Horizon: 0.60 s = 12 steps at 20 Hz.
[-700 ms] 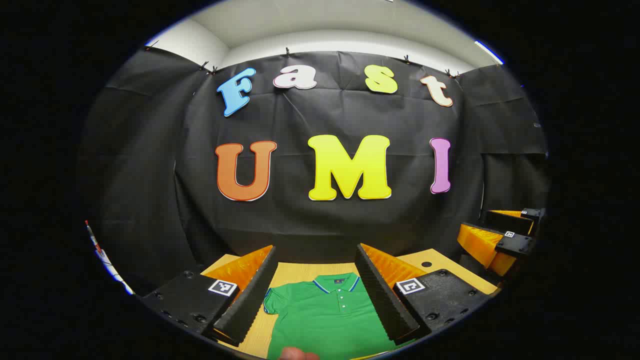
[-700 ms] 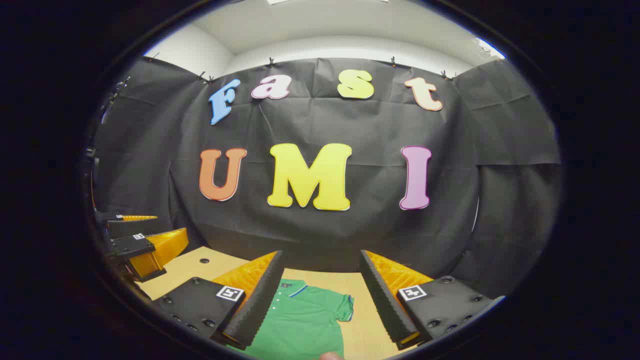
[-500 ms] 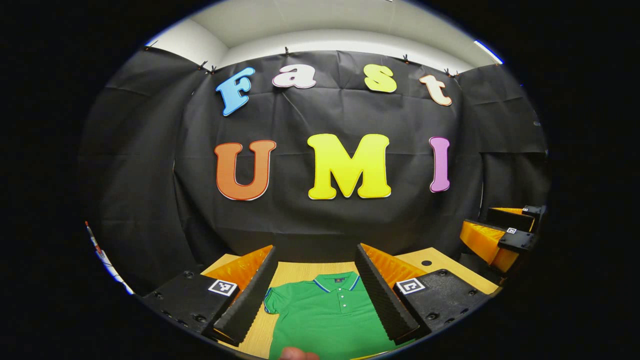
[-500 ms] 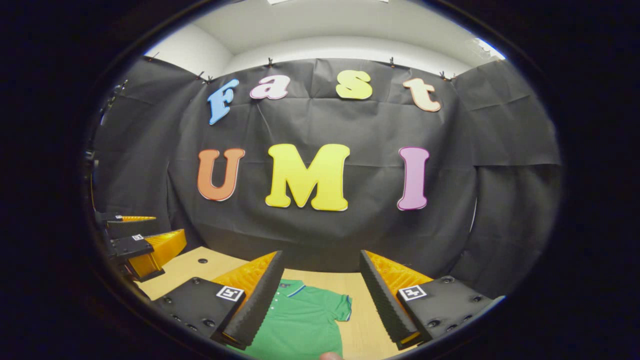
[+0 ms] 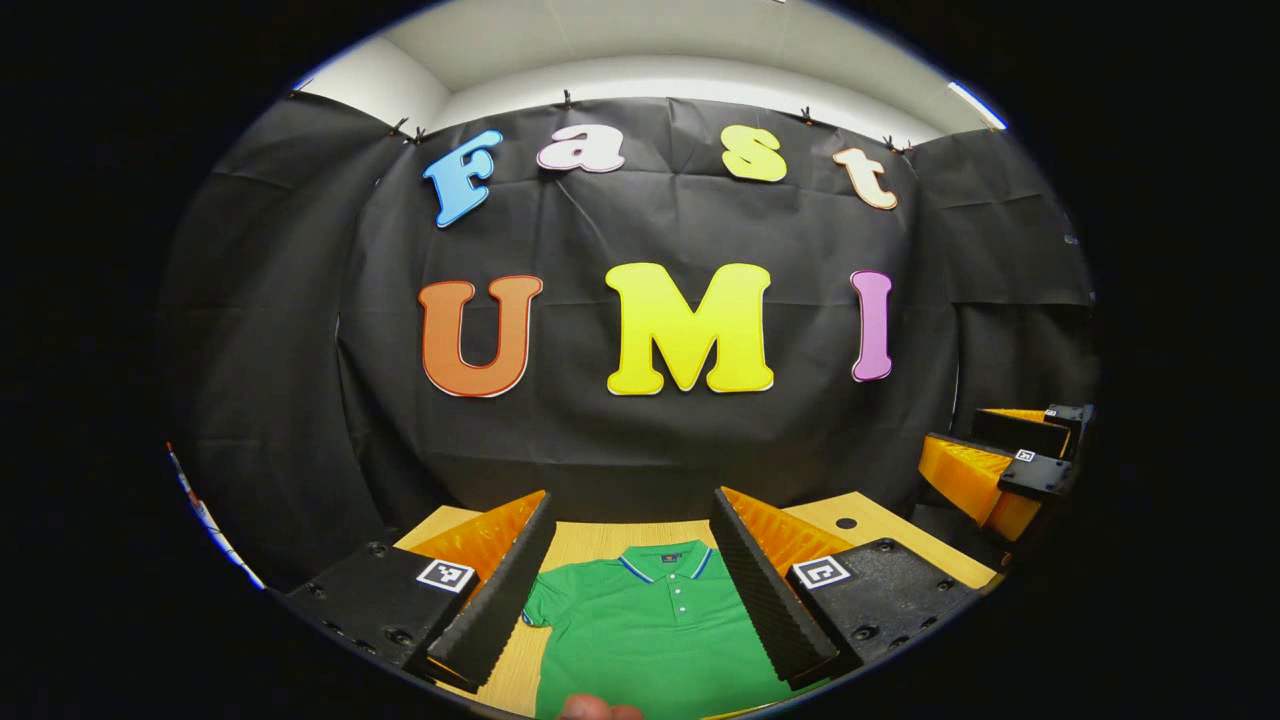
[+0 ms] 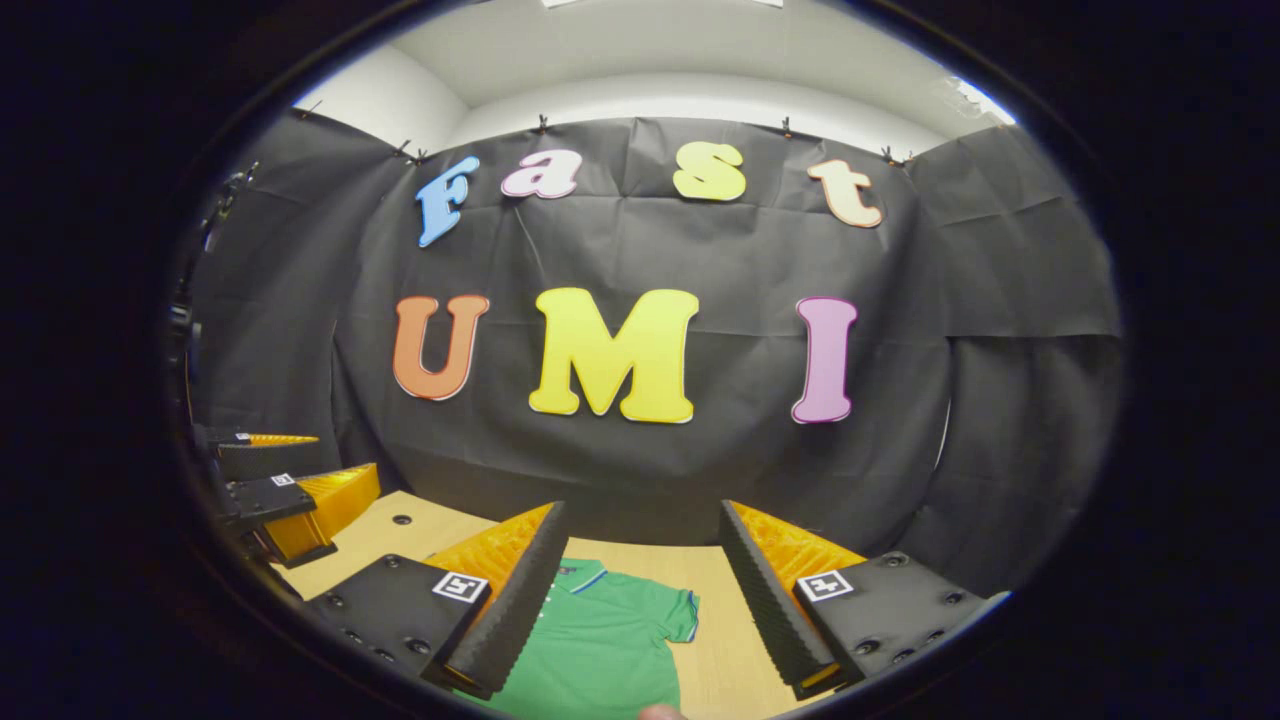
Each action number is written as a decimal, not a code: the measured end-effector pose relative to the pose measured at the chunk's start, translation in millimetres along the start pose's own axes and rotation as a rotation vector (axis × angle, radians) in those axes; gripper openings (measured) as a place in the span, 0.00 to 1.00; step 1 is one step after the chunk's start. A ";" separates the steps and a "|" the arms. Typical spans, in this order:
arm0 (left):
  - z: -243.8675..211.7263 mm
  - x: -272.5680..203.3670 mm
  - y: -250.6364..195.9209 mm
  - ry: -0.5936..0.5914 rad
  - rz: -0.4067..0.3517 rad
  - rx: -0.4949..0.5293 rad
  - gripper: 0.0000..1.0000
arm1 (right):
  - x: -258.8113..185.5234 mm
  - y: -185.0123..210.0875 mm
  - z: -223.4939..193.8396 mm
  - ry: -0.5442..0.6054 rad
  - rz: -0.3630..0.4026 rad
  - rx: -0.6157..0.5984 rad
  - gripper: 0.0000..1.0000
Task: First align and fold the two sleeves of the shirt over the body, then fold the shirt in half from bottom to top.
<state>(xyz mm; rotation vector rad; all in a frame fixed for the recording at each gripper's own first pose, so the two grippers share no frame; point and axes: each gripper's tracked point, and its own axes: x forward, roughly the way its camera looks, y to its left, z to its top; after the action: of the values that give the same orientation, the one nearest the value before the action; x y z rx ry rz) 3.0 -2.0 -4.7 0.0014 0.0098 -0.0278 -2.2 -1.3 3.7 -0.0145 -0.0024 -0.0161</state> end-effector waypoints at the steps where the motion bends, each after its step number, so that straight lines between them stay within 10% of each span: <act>1: -0.2 0.0 -0.3 0.000 0.001 0.000 1.00 | 0.8 -0.4 -0.5 0.001 0.001 0.001 0.94; 12: -16.1 4.9 -10.4 0.031 -0.008 0.001 1.00 | 4.2 -11.4 -24.1 0.060 0.017 -0.001 0.96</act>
<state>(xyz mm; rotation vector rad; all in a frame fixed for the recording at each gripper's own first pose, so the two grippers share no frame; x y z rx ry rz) 7.4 -12.5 -20.8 0.0024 0.0406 -0.0362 1.8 -13.1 -20.3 -0.0147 0.0577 0.0008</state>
